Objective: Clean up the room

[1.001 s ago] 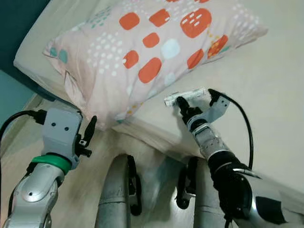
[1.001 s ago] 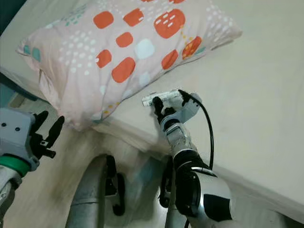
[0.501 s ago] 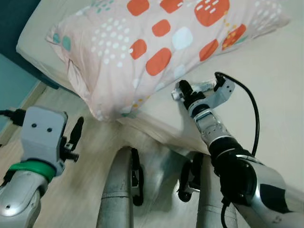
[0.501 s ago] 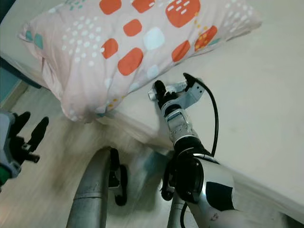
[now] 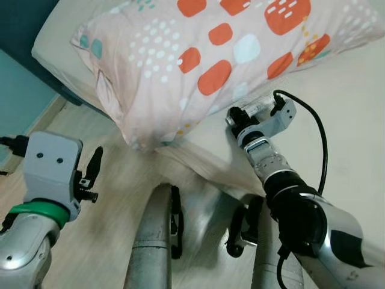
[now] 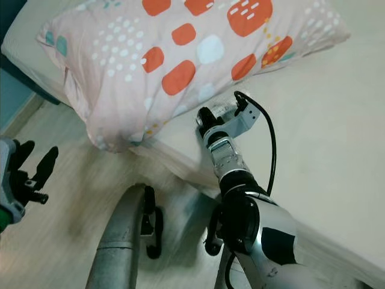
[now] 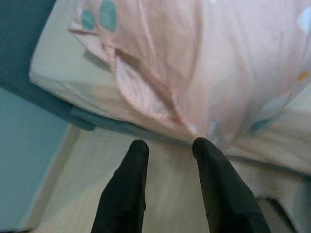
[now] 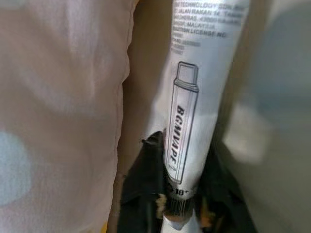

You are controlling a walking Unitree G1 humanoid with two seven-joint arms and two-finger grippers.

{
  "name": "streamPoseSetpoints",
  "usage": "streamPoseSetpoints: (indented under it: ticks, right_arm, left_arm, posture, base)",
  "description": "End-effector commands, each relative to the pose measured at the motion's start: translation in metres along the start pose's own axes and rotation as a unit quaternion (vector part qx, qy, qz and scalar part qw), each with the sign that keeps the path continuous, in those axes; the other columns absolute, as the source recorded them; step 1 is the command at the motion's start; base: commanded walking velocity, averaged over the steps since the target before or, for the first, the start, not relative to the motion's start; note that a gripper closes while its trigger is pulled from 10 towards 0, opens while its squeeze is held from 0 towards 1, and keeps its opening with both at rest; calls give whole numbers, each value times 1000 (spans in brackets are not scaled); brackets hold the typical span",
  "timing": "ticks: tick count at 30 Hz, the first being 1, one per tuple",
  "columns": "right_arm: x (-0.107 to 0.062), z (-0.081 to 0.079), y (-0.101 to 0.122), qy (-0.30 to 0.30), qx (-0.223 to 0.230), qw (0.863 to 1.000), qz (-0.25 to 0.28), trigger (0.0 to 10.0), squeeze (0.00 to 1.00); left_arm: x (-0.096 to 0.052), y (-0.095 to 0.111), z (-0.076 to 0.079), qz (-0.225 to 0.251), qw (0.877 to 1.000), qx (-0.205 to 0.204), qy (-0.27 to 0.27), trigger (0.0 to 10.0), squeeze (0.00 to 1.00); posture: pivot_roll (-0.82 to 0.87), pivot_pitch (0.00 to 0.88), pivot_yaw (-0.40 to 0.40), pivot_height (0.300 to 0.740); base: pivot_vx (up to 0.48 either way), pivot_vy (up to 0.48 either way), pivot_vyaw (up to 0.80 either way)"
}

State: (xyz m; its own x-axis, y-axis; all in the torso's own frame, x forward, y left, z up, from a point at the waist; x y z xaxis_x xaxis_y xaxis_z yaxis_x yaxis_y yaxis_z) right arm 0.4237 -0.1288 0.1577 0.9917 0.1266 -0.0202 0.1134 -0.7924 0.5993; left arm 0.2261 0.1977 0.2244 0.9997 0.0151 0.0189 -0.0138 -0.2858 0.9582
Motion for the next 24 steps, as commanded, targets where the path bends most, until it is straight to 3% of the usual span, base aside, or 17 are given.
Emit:
streamPoseSetpoints:
  ticks: [1, 4, 5, 7, 8, 9, 10, 11, 12, 13, 16, 17, 21, 23, 24]
  right_arm:
    - [-5, 14, -12, -23, 10, 999, -21, 0, 0]
    - [-6, 17, -9, -27, -1, 999, -18, 0, 0]
    - [-7, 20, -5, -24, -39, 999, -16, 0, 0]
    - [-8, 21, -3, -20, -66, 998, -15, 0, 0]
    - [-10, 23, 0, -7, -131, 991, -11, 0, 0]
    - [-10, 23, 0, -7, -131, 991, -11, 0, 0]
    - [-12, 26, 1, -2, -161, 987, -7, 2667, 0]
    - [-12, 26, 1, -2, -161, 987, -7, 2667, 0]
    - [-15, 30, 2, 1, -184, 983, 0, 9373, 0]
    - [-21, 37, 3, 5, -215, 976, 12, 10000, 0]
    - [-31, 47, 4, 5, -253, 967, 28, 10000, 0]
    - [-53, 61, 3, 2, -316, 947, 51, 10000, 0]
    - [-69, 68, 1, -3, -357, 932, 62, 10000, 0]
    - [-91, 67, 3, 6, -391, 916, 88, 10000, 0]
    - [-91, 67, 3, 6, -391, 916, 88, 10000, 0]
  left_arm:
    - [3, -9, 5, -16, 1000, -8, -7, 10000, 0]
    - [9, -10, 9, -10, 1000, -14, -12, 10000, 0]
    - [20, -11, 16, -3, 999, -28, -18, 10000, 0]
    - [23, -11, 19, 1, 999, -34, -21, 10000, 0]
    - [27, -10, 28, 7, 998, -49, -34, 10000, 0]
    - [27, -10, 28, 7, 998, -49, -34, 10000, 0]
    - [29, -10, 34, 8, 997, -59, -42, 10000, 0]
    - [29, -10, 34, 8, 997, -59, -42, 10000, 0]
    - [33, -12, 41, 7, 996, -74, -53, 10000, 0]
    - [37, -16, 49, 4, 993, -93, -66, 10000, 0]
    - [40, -21, 55, -3, 990, -117, -75, 10000, 0]
    - [46, -30, 61, -12, 986, -147, -80, 10000, 0]
    - [53, -37, 62, -16, 985, -152, -78, 10000, 0]
    - [64, -40, 57, -8, 988, -143, -66, 10000, 0]
    - [64, -40, 57, -8, 988, -143, -66, 10000, 0]
  posture:
    - [368, 437, 89, 618]
    - [333, 398, 76, 618]
    - [283, 334, 44, 618]
    - [283, 334, 44, 618]
    - [241, 277, 18, 618]
    - [241, 277, 18, 618]
    - [232, 266, 13, 618]
    - [232, 266, 13, 618]
    - [205, 231, 0, 618]
    - [146, 183, -14, 618]
    - [106, 156, -20, 618]
    - [55, 129, -25, 618]
    - [4, 87, -23, 618]
    - [-46, 35, -11, 618]
    - [-46, 35, -11, 618]
  base:
    - [0, 0, 0]
    - [0, 0, 0]
    - [0, 0, 0]
    - [0, 0, 0]
    - [0, 0, 0]
    - [0, 0, 0]
    - [0, 0, 0]
    - [0, 0, 0]
    - [0, 0, 0]
    - [0, 0, 0]
    - [0, 0, 0]
    - [0, 0, 0]
    - [0, 0, 0]
    - [0, 0, 0]
    - [0, 0, 0]
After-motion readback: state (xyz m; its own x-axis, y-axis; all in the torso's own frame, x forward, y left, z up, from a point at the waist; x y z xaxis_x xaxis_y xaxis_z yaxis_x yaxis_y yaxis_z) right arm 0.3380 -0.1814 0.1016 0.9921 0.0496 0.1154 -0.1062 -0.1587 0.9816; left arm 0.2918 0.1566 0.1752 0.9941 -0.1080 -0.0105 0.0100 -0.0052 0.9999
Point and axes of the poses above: a point about 5 cm out from each wrist's last joint towards the gripper, its own x axis pointing out of the wrist towards the gripper, its own y axis along the axis of the wrist's last joint, z = x × y, the point moved 2 cm from there along x, pointing out of the wrist towards the gripper, and after that the axes turned 1 degree about -x, right-handed, at the moved point
